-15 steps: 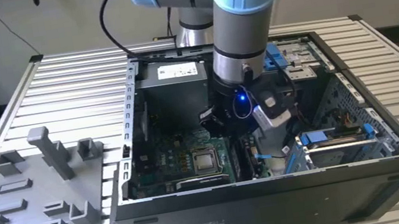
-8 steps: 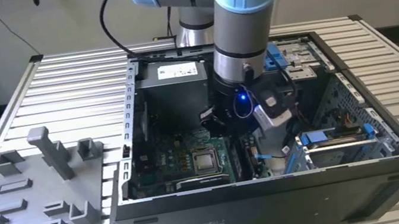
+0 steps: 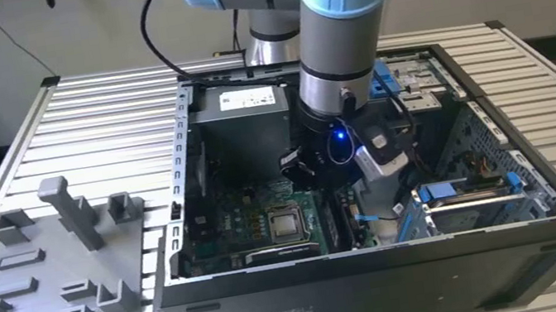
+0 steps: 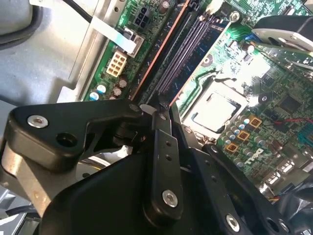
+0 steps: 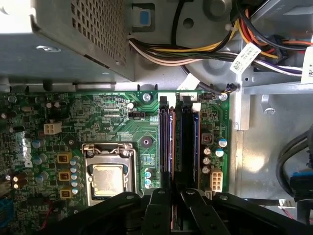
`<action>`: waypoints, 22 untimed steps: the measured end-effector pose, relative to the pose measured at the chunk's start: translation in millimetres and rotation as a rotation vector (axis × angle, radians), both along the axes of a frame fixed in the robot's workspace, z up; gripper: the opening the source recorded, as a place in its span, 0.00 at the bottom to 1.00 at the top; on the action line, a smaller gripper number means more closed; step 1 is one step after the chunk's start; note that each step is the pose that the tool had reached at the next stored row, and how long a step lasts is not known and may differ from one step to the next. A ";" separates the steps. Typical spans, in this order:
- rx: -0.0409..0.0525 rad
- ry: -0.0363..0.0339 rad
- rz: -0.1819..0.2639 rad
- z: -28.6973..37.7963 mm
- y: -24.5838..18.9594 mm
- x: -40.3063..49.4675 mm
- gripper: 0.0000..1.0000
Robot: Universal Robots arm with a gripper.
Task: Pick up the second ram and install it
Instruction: 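Insert the second ram into the second slot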
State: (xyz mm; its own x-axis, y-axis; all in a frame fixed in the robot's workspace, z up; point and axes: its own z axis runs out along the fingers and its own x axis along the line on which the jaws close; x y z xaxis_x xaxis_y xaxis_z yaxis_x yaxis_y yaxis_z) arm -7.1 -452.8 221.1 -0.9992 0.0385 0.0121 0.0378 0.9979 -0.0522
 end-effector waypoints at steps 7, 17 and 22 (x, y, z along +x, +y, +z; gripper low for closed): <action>0.0001 0.0000 0.000 -1.3 0.0 0.9 0.14; -0.0002 0.0000 0.000 -3.8 0.0 1.2 0.14; 0.0000 0.0000 0.000 -4.0 0.0 1.2 0.14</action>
